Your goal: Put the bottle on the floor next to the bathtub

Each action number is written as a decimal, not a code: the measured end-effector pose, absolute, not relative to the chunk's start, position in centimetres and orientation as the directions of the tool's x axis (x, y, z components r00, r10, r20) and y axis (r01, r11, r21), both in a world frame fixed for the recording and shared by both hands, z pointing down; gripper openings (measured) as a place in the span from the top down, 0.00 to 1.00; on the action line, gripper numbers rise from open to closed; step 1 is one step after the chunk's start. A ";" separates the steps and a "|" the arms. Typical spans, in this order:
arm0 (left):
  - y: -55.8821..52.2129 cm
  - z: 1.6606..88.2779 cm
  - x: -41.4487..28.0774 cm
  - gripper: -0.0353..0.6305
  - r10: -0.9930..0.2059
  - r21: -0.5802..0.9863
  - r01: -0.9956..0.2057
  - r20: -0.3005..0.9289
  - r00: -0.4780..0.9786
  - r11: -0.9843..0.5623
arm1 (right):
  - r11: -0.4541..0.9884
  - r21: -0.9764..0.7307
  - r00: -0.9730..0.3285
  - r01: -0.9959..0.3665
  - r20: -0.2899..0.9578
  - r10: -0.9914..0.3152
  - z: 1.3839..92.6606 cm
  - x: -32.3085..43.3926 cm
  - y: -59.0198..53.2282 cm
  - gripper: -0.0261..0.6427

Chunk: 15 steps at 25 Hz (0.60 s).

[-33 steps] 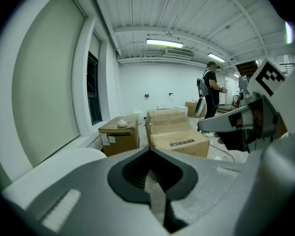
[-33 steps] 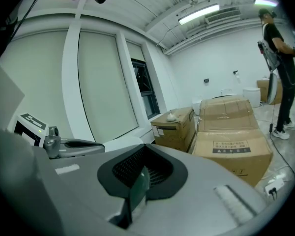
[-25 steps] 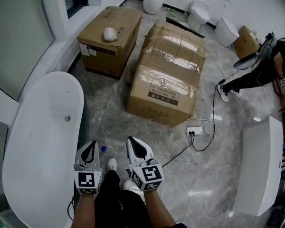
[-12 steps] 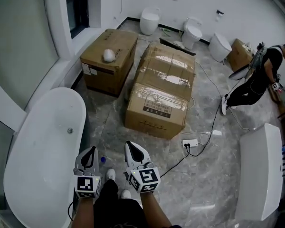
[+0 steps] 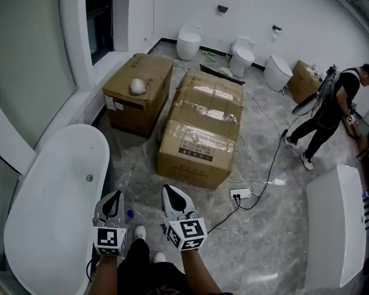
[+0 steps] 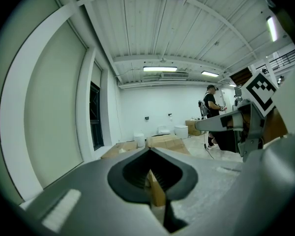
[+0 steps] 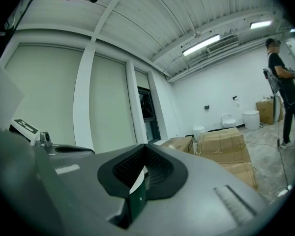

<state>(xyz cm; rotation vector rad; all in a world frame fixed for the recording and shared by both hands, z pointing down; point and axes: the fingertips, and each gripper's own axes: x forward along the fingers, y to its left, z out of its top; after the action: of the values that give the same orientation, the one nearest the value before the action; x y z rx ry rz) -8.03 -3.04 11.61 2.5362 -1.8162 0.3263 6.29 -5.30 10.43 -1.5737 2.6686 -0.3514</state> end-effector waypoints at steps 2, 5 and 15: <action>-2.9 10.7 -7.7 0.95 -0.935 -0.138 -0.932 0.168 0.311 -0.335 | 0.463 -0.200 -0.486 -0.864 0.085 -0.870 9.6 6.8 -5.1 0.93; -2.5 8.8 -7.4 0.95 -0.938 -0.149 -0.930 0.144 0.316 -0.336 | 0.460 -0.196 -0.479 -0.866 0.066 -0.875 8.2 7.3 -4.4 0.93; -1.7 4.6 -6.8 0.95 -0.940 -0.194 -0.919 0.068 0.335 -0.342 | 0.465 -0.162 -0.471 -0.871 0.004 -0.882 4.8 8.2 -3.0 0.93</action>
<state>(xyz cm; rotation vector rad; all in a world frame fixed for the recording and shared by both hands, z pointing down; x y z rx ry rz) -6.82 -1.72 4.62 2.6633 -1.8637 0.2746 8.20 -3.02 4.80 -1.5705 2.6191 -0.2160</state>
